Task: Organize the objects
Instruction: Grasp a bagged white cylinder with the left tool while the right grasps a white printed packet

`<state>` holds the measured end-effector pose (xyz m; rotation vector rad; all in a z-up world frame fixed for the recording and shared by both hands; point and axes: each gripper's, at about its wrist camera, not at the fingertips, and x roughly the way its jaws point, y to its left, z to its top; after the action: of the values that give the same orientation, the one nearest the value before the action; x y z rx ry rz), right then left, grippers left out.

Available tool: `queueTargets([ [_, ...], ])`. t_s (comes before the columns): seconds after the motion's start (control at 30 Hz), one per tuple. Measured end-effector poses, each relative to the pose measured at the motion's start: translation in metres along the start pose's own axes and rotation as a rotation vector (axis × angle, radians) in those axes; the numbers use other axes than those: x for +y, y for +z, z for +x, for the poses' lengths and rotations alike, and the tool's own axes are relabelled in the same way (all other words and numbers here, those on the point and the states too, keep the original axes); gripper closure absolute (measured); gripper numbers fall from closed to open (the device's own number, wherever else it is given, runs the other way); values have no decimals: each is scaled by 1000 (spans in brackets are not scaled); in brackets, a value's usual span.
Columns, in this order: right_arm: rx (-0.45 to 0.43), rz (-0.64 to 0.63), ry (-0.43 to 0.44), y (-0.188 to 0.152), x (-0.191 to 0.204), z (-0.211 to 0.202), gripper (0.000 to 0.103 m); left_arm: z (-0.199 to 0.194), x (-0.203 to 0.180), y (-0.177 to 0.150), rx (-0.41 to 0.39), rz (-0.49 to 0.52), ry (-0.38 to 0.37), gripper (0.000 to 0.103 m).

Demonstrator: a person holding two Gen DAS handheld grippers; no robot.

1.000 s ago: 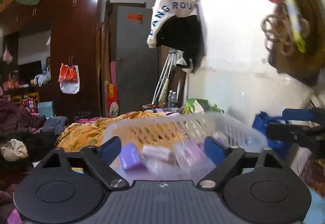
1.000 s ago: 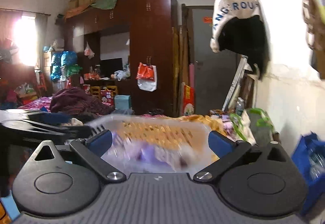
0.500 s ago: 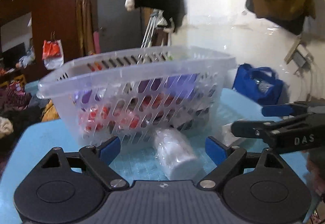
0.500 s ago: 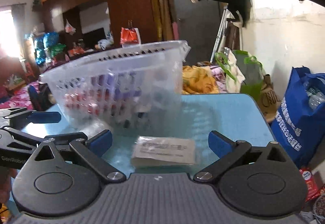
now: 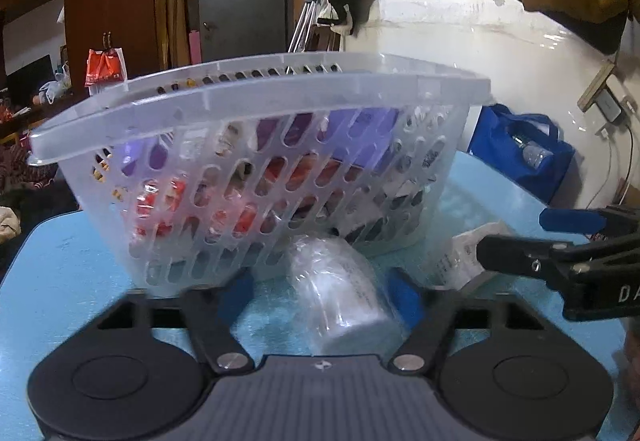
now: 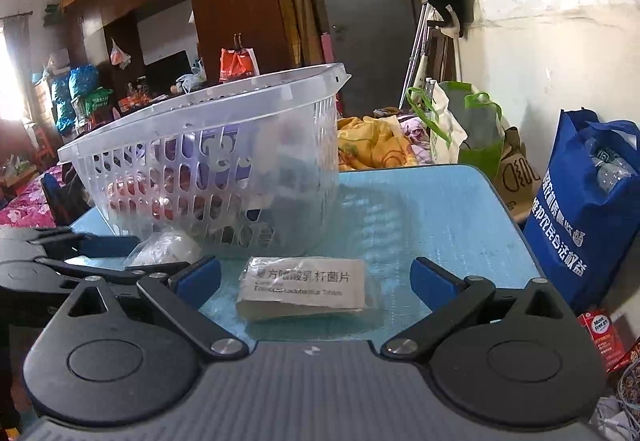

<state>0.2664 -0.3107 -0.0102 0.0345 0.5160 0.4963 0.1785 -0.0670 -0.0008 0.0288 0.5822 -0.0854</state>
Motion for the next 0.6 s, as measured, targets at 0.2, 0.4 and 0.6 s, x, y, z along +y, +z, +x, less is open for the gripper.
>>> queueTargets([
  [0.2,23,-24,18,0,5,3,0,-14,2,-6,-40,19,23,51],
  [0.4,137,-77,47,4,17,24,0,-46,27,-16,-80,33,40,51],
  [0.6,165,-66,23,7,13,38,1,-58,61,-21,-72,3,55,50],
])
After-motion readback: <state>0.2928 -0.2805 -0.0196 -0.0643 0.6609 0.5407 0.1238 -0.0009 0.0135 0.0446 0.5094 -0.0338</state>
